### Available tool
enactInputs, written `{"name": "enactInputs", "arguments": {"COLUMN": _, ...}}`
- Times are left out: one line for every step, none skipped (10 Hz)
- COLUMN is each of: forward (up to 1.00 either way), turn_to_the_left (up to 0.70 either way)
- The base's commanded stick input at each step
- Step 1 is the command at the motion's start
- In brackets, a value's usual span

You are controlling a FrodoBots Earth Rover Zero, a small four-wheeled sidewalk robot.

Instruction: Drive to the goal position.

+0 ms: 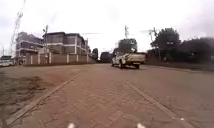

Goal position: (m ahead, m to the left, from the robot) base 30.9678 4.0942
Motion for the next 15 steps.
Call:
{"name": "enactInputs", "arguments": {"forward": 0.70, "turn_to_the_left": 0.00}}
{"name": "enactInputs", "arguments": {"forward": 0.70, "turn_to_the_left": 0.00}}
{"name": "enactInputs", "arguments": {"forward": 0.70, "turn_to_the_left": 0.00}}
{"name": "enactInputs", "arguments": {"forward": 0.70, "turn_to_the_left": 0.00}}
{"name": "enactInputs", "arguments": {"forward": 0.70, "turn_to_the_left": 0.00}}
{"name": "enactInputs", "arguments": {"forward": 0.70, "turn_to_the_left": 0.00}}
{"name": "enactInputs", "arguments": {"forward": 0.70, "turn_to_the_left": 0.00}}
{"name": "enactInputs", "arguments": {"forward": 0.70, "turn_to_the_left": 0.00}}
{"name": "enactInputs", "arguments": {"forward": 0.70, "turn_to_the_left": 0.00}}
{"name": "enactInputs", "arguments": {"forward": 0.70, "turn_to_the_left": 0.00}}
{"name": "enactInputs", "arguments": {"forward": 0.70, "turn_to_the_left": 0.00}}
{"name": "enactInputs", "arguments": {"forward": 0.70, "turn_to_the_left": 0.00}}
{"name": "enactInputs", "arguments": {"forward": 0.70, "turn_to_the_left": 0.00}}
{"name": "enactInputs", "arguments": {"forward": 0.70, "turn_to_the_left": 0.00}}
{"name": "enactInputs", "arguments": {"forward": 0.70, "turn_to_the_left": 0.00}}
